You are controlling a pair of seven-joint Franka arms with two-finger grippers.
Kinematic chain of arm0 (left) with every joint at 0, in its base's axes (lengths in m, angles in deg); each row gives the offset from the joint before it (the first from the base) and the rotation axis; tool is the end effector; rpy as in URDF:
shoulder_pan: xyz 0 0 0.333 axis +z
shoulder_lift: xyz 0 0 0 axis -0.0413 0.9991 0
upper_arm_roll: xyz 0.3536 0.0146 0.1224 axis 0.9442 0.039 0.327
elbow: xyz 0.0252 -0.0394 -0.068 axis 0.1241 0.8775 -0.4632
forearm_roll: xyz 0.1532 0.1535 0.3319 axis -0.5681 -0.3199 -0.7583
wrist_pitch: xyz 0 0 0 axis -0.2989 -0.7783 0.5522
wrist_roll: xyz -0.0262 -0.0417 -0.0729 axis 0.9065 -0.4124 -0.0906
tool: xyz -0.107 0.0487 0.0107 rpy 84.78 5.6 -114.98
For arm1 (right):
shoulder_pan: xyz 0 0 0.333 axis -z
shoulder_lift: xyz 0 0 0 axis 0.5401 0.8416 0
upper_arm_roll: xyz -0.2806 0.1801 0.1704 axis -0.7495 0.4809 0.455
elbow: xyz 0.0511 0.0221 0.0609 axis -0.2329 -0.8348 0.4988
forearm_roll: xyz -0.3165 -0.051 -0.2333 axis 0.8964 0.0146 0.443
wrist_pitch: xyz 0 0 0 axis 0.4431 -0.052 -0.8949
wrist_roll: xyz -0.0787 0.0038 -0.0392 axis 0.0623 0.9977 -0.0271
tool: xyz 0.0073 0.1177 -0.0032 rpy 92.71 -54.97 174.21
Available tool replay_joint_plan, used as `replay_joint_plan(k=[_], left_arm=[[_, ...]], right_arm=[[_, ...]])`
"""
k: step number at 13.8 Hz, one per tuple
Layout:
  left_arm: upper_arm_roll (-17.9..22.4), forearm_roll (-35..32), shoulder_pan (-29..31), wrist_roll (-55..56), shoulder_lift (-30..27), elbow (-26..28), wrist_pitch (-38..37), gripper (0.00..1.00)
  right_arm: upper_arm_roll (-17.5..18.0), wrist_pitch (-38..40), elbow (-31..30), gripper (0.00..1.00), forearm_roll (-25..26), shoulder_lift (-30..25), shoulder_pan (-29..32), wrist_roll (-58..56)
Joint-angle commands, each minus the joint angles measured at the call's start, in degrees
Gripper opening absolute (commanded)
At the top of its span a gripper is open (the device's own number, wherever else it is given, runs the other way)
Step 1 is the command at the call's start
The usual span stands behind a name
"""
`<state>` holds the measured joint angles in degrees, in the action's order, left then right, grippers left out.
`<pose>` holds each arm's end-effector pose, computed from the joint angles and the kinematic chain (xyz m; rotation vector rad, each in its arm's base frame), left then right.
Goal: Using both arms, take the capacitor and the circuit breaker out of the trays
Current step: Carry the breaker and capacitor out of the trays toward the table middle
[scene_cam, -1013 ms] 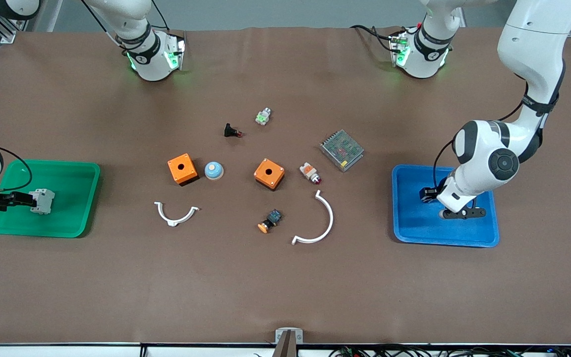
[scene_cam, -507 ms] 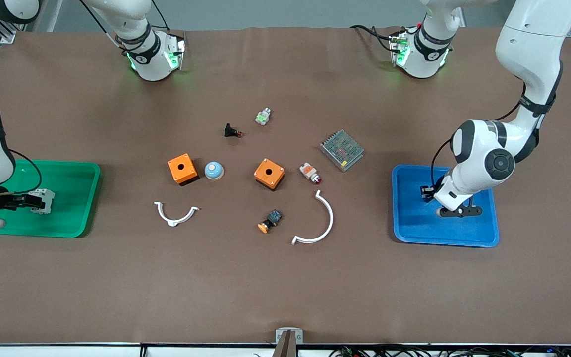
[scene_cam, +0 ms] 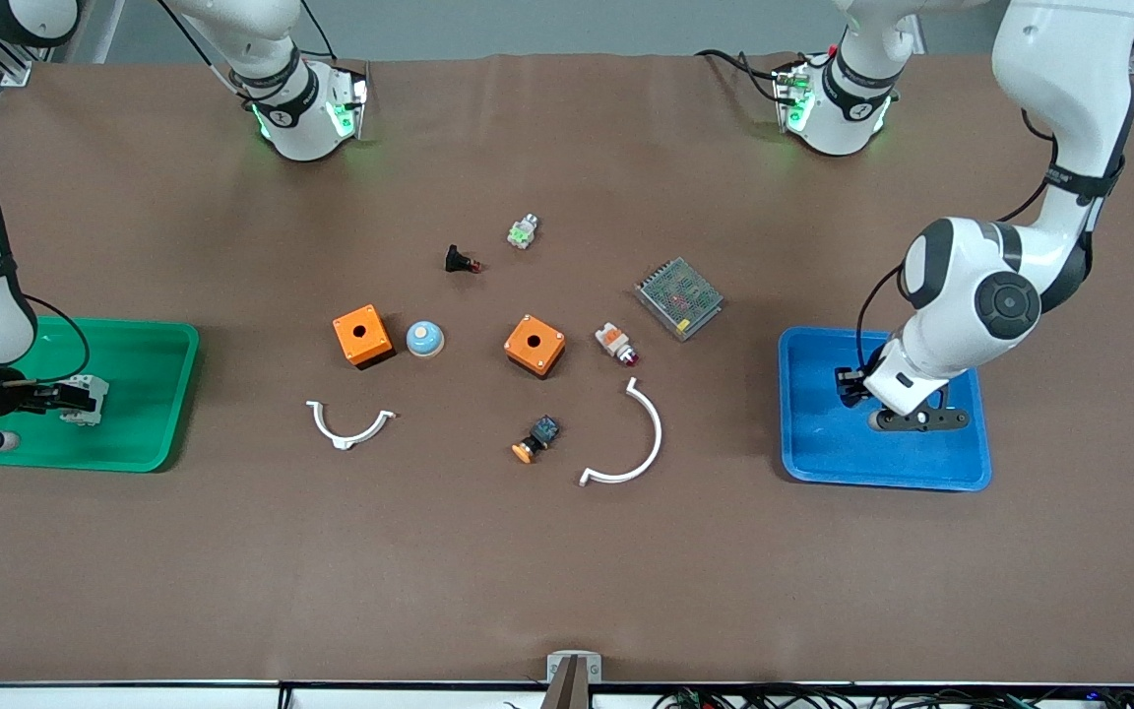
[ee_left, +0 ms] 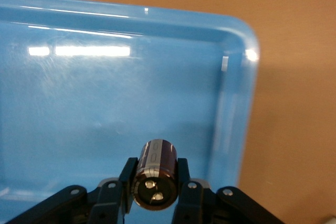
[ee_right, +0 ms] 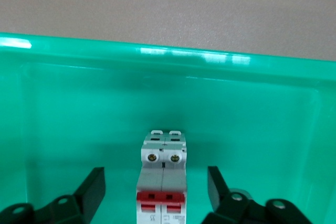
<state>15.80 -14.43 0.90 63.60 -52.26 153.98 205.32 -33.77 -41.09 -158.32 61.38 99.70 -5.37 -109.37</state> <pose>0.6045 -0.1019 0.3273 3.0937 0.0536 -0.0501 0.6307 -0.3235 0.2563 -3.1168 -0.0543 0.1342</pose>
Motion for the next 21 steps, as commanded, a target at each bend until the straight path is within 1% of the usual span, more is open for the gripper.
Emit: replay_joint_plan(k=[1, 2, 4, 6, 9, 10, 12, 15, 16, 18, 19, 20, 21], left_arm=[[-5.2, -0.3, -0.1, 8.5, -0.5, -3.9, -5.9, 0.01], [-6.8, -0.7, -0.9, 12.3, -0.1, -4.6, -5.9, 0.01], [-7.1, -0.7, -4.6, 19.5, 2.5, -8.3, -5.9, 0.0], [-7.1, -0.8, -8.3, 26.6, 5.9, -13.0, -5.9, 0.0], [-6.9, -1.0, -14.0, 35.4, 13.1, -22.0, -5.9, 0.0], [-6.3, -1.4, -16.7, 37.9, 15.4, -24.6, -5.8, 0.0], [-5.6, -3.5, -19.4, 42.4, 19.4, -29.9, -5.8, 0.0], [-5.3, -4.4, -21.8, 44.7, 24.0, -35.0, -5.2, 0.0], [-5.0, -4.4, -22.4, 44.7, 25.5, -36.8, -5.1, 0.0], [-1.6, -4.3, -26.6, 44.7, 28.0, -39.9, -5.1, 0.0], [1.1, -4.2, -29.4, 44.8, 29.2, -41.2, -5.1, 0.0], [3.3, -4.1, -31.6, 44.8, 30.5, -42.1, -4.5, 0.0], [4.4, -4.0, -32.7, 44.9, 31.3, -42.1, -2.6, 0.0]], right_arm=[[0.7, 1.0, -0.7, 0.57, 0.5, -0.6, 0.9, 1.0], [0.7, 1.1, -0.7, 0.47, 0.6, -0.6, 0.9, 1.1], [0.7, 1.2, -0.6, 0.33, 0.6, -0.7, 0.9, 1.0], [0.7, 1.2, -0.6, 0.25, 0.6, -0.6, 0.9, 0.7], [0.8, 2.5, -0.1, 0.25, 0.6, -1.3, 0.6, 0.7], [0.8, 4.4, 0.7, 0.25, 0.6, -2.5, 0.4, 0.7], [1.2, 8.6, 2.1, 0.27, 0.6, -5.0, -0.6, 0.8], [0.9, 14.4, 3.5, 0.26, 0.7, -9.6, -6.2, 1.8], [0.9, 16.3, 3.5, 0.26, 0.7, -11.3, -8.2, 4.7], [1.0, 20.3, 3.5, 0.26, 0.7, -14.2, -13.0, 9.5], [1.1, 22.3, 3.5, 0.26, 0.7, -15.1, -15.5, 11.5], [1.2, 24.3, 3.4, 0.27, 0.5, -16.1, -18.2, 14.7], [1.2, 25.4, 3.4, 0.27, 0.3, -16.5, -21.5, 19.0]])
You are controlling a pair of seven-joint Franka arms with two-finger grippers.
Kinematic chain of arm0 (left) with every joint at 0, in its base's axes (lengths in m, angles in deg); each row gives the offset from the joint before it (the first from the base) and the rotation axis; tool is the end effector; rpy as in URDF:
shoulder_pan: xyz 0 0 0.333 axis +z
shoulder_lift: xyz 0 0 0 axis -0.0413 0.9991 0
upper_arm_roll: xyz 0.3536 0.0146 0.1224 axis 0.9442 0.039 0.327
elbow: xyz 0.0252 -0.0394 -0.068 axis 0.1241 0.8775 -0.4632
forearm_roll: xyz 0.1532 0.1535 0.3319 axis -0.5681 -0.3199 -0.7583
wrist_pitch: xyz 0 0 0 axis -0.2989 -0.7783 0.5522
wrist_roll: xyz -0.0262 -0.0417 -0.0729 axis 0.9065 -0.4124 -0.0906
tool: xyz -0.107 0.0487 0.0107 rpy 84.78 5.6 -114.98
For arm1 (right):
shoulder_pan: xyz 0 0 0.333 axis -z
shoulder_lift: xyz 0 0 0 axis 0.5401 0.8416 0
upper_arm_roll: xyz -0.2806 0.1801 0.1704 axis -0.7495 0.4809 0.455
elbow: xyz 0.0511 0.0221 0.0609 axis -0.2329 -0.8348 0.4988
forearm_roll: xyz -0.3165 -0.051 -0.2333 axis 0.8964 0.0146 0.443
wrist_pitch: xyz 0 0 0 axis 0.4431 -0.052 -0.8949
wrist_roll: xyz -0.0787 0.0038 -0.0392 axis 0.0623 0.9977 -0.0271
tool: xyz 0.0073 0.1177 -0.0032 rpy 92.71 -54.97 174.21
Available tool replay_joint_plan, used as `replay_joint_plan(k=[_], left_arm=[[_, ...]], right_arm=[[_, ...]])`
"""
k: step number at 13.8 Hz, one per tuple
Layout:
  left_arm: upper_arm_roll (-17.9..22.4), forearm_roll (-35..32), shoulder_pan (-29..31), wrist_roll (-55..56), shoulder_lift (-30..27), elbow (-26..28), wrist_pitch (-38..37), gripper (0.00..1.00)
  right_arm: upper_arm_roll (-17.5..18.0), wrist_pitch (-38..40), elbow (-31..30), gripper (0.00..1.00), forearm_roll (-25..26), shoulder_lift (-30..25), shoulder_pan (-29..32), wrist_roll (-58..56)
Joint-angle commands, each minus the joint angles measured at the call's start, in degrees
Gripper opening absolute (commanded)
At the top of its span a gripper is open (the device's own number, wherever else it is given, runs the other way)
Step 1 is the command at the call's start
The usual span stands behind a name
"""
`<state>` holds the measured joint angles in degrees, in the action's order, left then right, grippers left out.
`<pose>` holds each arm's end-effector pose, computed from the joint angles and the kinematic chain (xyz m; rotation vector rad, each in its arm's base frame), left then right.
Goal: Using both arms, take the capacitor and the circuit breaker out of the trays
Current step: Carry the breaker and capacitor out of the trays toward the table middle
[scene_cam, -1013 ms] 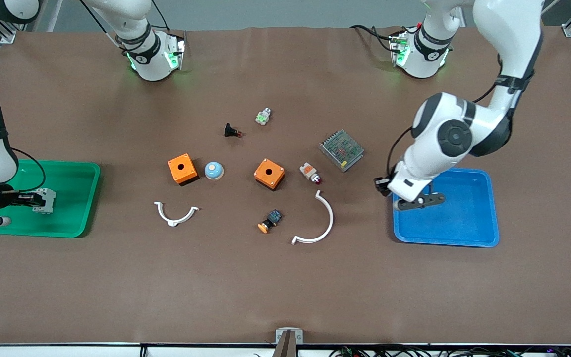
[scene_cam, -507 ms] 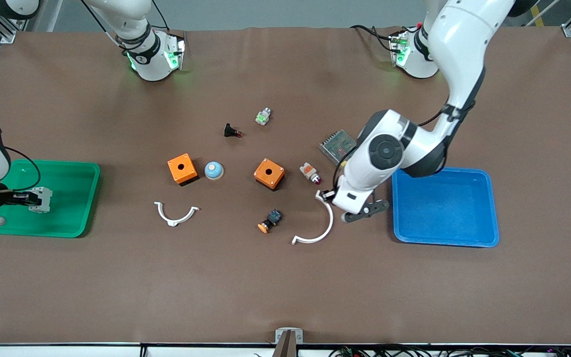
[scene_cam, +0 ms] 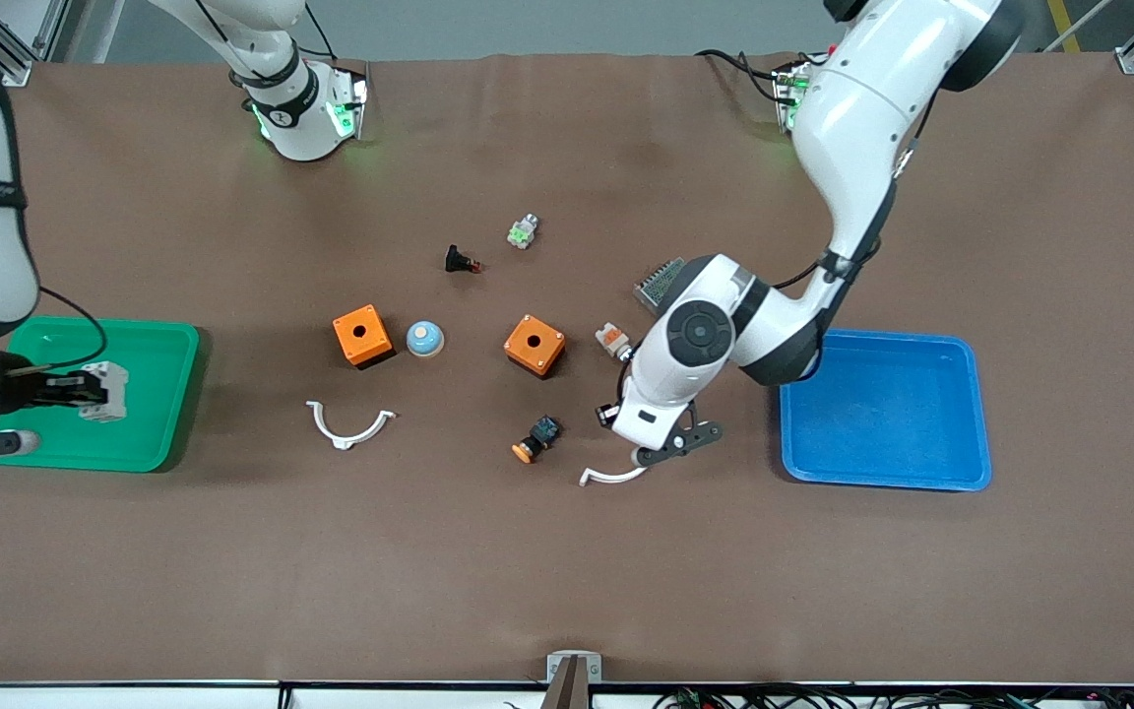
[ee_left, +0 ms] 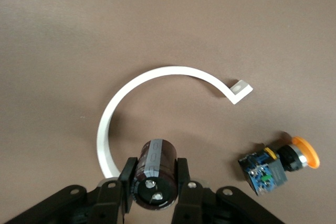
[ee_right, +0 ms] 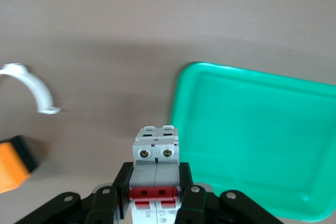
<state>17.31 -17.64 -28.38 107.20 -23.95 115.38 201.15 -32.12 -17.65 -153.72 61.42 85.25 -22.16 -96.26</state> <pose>0.6506 -0.4517 0.2704 2.9755 0.5129 0.0059 0.6662 -0.1065 0.4377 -3.1097 -0.1829 0.2540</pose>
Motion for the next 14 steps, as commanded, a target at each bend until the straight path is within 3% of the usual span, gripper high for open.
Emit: replay_joint_plan(k=[1, 8, 11, 14], left_arm=[[3.0, -0.7, -3.6, 1.8, 4.0, -3.5, 3.6, 0.0], [3.2, -0.8, -5.1, 3.6, 7.4, -3.5, 8.3, 0.0], [3.2, -0.9, -5.4, 3.7, 8.1, -3.5, 8.5, 0.02], [3.2, -0.9, -5.4, 3.7, 8.4, -3.4, 9.4, 0.18]], right_arm=[[-0.4, 2.3, -1.4, 0.27, 0.1, -2.6, -7.5, 9.3], [-0.4, 1.5, -4.0, 0.27, -6.2, -2.3, -22.6, 28.7], [-0.4, -5.0, -7.3, 0.27, -7.9, -2.1, -28.1, 37.2], [-0.4, -14.7, -12.8, 0.27, -7.9, -1.3, -32.8, 44.1]])
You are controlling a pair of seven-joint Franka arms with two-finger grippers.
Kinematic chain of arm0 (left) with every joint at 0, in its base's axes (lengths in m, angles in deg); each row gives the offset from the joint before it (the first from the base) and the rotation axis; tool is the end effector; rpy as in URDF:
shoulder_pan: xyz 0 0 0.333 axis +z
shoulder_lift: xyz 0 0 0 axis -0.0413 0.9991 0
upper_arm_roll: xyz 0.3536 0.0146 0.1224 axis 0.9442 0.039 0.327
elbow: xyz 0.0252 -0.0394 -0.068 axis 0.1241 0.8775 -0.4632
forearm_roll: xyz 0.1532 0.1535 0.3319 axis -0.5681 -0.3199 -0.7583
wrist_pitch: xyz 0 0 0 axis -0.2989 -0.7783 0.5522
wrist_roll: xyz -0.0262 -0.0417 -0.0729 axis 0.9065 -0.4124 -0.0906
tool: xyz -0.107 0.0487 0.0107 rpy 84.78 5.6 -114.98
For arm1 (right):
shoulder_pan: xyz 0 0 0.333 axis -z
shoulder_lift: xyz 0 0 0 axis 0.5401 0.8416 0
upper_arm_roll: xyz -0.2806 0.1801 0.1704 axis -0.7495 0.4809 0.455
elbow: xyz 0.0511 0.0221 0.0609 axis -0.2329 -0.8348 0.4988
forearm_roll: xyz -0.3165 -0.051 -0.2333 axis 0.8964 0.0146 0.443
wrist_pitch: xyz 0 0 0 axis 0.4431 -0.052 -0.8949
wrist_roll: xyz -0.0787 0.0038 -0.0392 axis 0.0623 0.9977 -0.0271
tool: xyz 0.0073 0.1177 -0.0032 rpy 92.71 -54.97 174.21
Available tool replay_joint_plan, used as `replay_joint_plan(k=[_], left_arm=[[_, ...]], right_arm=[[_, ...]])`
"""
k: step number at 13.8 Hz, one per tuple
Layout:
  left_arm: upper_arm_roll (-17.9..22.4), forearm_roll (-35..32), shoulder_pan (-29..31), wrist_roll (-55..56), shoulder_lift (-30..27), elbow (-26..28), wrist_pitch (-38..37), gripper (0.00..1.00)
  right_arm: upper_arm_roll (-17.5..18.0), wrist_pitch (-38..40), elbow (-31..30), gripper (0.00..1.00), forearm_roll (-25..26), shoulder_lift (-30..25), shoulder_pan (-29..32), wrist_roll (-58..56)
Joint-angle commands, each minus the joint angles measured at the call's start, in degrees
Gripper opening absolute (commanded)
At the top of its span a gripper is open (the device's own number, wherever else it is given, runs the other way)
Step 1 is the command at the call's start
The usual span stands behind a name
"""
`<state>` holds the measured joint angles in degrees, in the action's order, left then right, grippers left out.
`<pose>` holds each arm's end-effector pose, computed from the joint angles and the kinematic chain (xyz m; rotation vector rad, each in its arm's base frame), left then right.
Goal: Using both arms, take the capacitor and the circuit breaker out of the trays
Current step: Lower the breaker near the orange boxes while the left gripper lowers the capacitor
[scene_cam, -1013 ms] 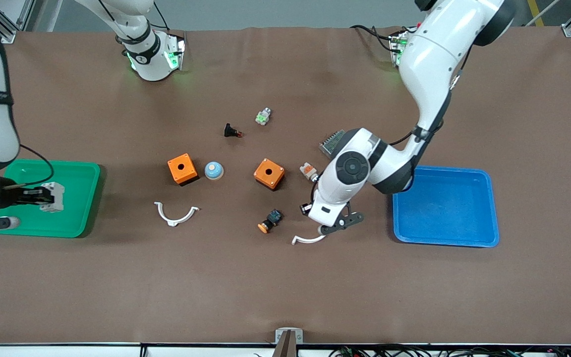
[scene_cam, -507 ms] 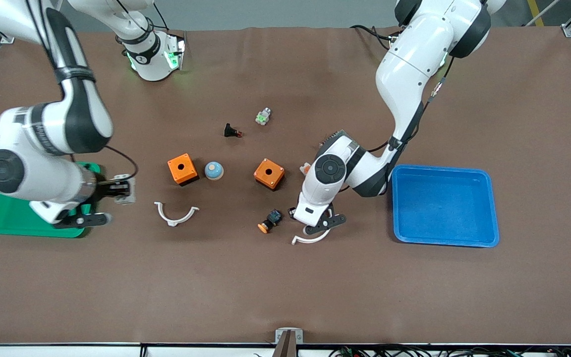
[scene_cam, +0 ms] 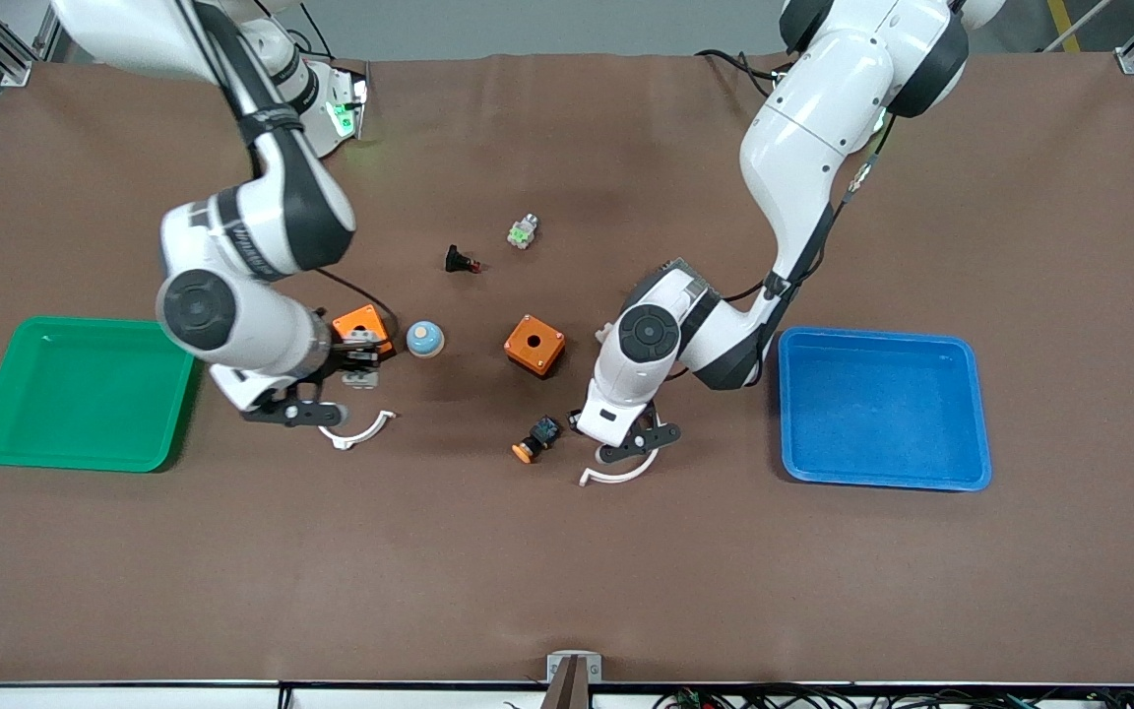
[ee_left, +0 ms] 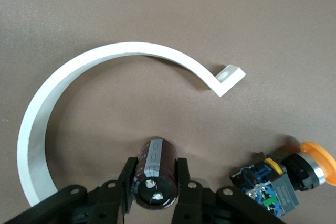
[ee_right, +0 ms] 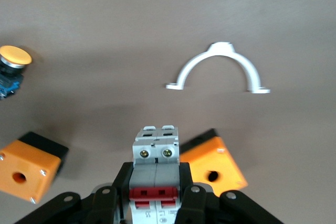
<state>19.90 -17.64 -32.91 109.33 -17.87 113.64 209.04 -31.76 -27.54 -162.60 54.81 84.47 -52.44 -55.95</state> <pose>0.6401 -0.4879 0.2104 2.9437 0.5050 0.0743 0.6099 0.2508 0.3893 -3.1000 0.1571 0.2426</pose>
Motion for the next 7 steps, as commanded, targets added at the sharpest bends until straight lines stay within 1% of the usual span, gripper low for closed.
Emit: replay_joint_plan(k=[1, 3, 5, 6, 7], left_arm=[[0.6, -0.9, -0.9, 1.6, 2.4, -1.7, 1.5, 0.24], [0.6, -1.0, -0.9, 1.6, 2.4, -1.6, 1.5, 0.36], [0.6, -1.0, -0.9, 1.7, 2.2, -1.6, 1.4, 0.42], [0.6, -1.0, -0.8, 2.3, 2.1, -1.6, 1.4, 0.47], [0.6, -1.0, -0.7, 2.8, 2.0, -1.6, 1.4, 0.55]], right_arm=[[-0.7, -7.8, -5.1, 0.27, -1.3, 0.3, -4.0, 6.2], [-0.8, -12.3, -5.7, 0.27, -1.3, 2.6, -6.6, 10.6], [-0.8, -15.3, -5.7, 0.27, -1.3, 4.9, -8.4, 13.3], [-0.8, -16.6, -5.6, 0.27, -1.3, 5.6, -8.9, 14.0], [-0.8, -17.1, -5.6, 0.27, -1.3, 6.2, -8.9, 14.1]])
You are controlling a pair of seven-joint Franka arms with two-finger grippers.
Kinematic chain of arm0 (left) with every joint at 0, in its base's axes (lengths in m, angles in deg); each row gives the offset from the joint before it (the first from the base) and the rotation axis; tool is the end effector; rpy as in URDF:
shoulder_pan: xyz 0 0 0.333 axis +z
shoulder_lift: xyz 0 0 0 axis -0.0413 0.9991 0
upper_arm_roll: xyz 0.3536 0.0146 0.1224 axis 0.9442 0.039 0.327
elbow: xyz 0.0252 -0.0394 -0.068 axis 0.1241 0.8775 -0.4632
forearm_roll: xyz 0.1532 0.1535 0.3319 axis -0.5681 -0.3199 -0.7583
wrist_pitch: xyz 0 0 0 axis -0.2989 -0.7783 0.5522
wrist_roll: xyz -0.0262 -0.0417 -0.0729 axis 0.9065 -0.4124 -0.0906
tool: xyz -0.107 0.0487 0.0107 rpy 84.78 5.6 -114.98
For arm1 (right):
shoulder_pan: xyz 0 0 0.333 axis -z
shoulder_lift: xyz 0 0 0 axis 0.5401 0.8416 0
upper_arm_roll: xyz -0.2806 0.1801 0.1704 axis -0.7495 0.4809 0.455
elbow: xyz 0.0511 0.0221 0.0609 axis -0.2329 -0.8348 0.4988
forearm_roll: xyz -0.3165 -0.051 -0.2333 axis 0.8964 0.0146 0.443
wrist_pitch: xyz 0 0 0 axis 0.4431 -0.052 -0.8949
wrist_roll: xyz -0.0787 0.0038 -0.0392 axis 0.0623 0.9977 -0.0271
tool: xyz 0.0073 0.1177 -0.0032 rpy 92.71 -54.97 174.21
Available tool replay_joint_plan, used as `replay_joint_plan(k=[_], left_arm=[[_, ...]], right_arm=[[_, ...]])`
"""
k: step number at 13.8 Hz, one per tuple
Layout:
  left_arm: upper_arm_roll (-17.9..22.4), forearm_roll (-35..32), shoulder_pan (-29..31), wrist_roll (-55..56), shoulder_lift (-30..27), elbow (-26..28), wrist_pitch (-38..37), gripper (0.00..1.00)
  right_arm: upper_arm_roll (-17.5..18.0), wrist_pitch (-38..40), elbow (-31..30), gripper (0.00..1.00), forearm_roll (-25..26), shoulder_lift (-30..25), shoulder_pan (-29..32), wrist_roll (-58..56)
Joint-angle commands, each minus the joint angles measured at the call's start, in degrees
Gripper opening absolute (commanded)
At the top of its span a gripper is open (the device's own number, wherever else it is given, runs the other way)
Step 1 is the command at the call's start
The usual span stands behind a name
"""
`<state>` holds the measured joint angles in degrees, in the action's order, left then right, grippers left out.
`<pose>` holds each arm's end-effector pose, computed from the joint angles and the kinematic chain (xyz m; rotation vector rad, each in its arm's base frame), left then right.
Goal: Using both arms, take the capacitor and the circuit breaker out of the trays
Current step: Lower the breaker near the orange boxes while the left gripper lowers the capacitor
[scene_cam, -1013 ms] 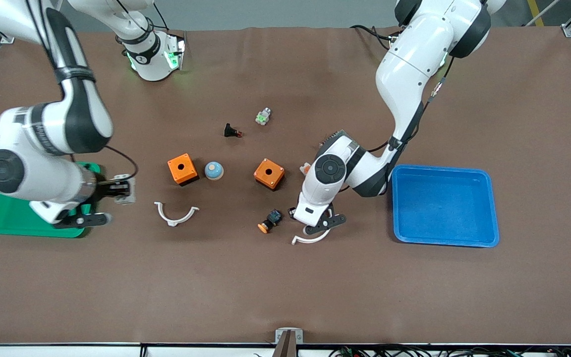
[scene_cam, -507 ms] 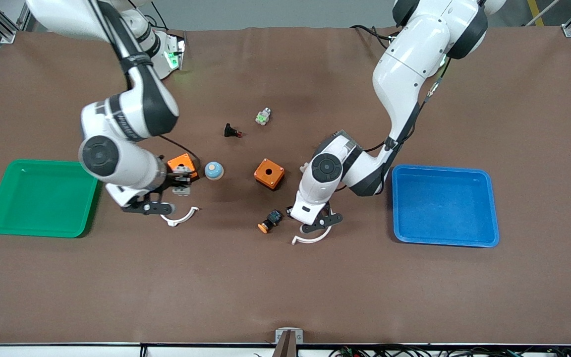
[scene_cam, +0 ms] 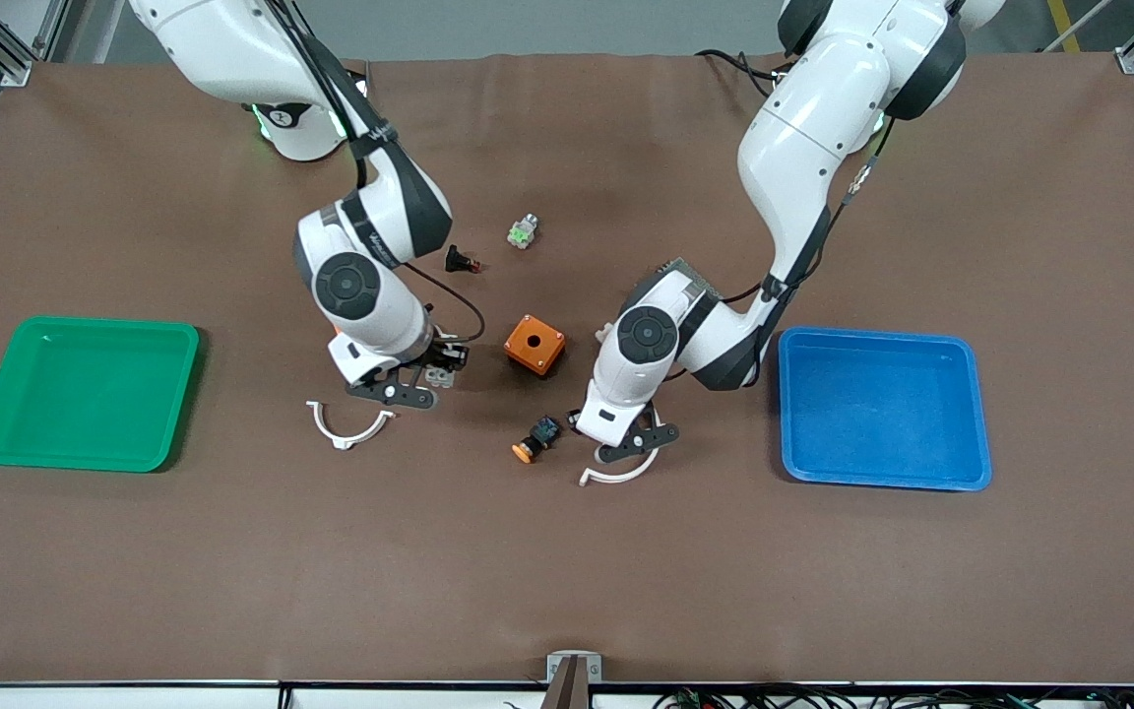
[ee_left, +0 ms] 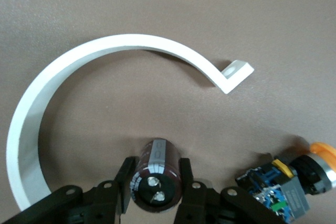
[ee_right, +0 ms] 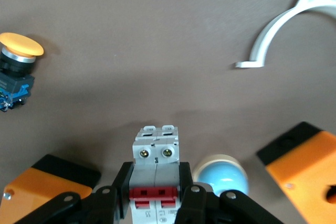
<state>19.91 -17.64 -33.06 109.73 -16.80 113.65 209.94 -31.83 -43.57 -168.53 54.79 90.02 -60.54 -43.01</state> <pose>0.6380 -0.4892 0.1970 2.9426 0.5135 0.0673 0.5751 0.3339 0.3014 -3.0851 0.3181 0.1372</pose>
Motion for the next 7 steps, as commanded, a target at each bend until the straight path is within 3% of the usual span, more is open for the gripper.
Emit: replay_joint_plan(k=[1, 4, 7], left_arm=[[0.6, -1.0, -0.6, 2.8, 0.6, -1.6, 0.5, 0.72], [1.6, -1.1, -0.1, 2.4, -1.1, -1.6, 0.1, 1.0], [1.6, -1.6, 0.8, 2.1, -2.8, -1.6, -1.3, 1.0]], right_arm=[[-0.8, -1.4, 0.4, 0.3, -1.1, 1.4, -0.8, 1.2], [-0.9, -3.4, 0.5, 0.31, -1.1, 3.2, -0.1, 1.2], [-1.0, -3.5, 1.0, 0.31, -0.7, 4.0, 0.2, 1.2]])
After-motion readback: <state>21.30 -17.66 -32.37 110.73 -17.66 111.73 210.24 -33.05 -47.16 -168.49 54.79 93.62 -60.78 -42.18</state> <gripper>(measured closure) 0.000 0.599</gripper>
